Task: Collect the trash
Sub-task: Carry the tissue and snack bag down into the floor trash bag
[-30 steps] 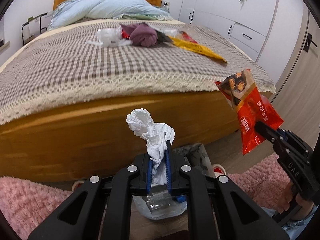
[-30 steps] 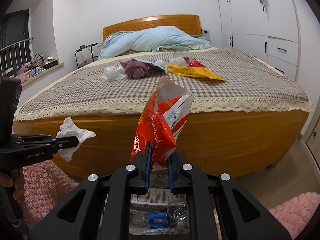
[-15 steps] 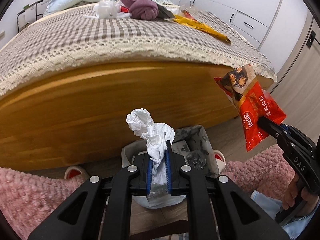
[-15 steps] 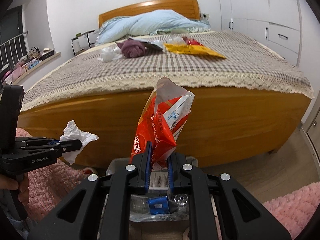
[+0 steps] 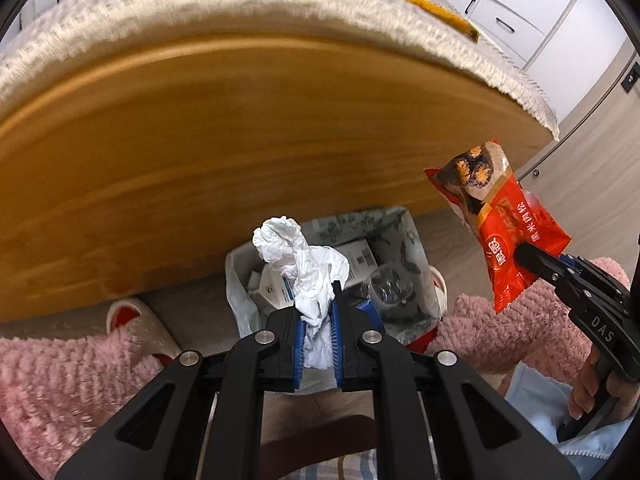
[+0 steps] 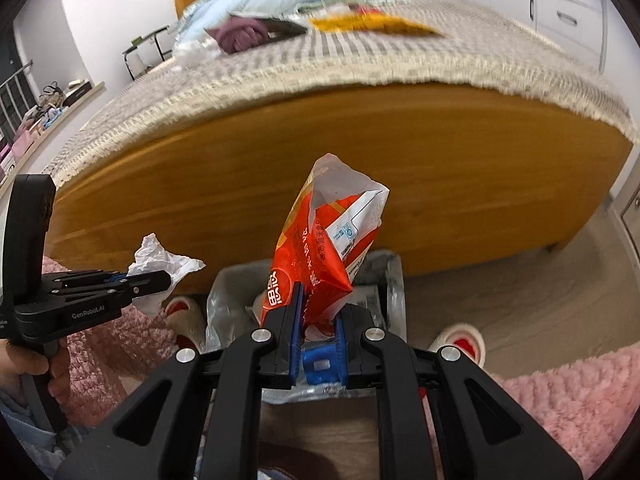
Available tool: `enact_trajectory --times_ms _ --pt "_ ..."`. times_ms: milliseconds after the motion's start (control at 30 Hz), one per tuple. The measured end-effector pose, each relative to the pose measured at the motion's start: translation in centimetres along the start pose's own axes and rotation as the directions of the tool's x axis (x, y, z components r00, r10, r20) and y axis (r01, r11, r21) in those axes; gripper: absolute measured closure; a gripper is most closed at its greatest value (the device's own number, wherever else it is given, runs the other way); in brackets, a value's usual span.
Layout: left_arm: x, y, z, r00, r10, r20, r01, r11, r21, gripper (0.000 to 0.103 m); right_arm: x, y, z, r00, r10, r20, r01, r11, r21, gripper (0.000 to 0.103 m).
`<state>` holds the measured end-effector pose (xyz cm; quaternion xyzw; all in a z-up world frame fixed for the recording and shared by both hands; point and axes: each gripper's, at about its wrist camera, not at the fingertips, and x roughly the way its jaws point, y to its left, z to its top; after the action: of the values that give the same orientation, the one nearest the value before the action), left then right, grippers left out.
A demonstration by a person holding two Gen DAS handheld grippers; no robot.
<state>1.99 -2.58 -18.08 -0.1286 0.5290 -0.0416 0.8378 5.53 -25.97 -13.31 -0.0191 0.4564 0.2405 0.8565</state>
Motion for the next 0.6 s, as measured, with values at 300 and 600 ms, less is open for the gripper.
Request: enact_trajectory --times_ms 300,600 --pt "4.6 1.3 -0.1 0.990 -0.033 -0.137 0.028 0.999 -0.038 0.094 5.1 -0.2 -0.9 0.975 0.034 -0.219 -0.025 0.999 0.043 0.089" --pt "8.5 1.7 0.3 0.972 -0.051 -0.231 0.037 0.997 -0.066 0.094 10.2 0.4 -1.4 0.923 0.110 -0.368 -0.079 0.992 0.096 0.089"
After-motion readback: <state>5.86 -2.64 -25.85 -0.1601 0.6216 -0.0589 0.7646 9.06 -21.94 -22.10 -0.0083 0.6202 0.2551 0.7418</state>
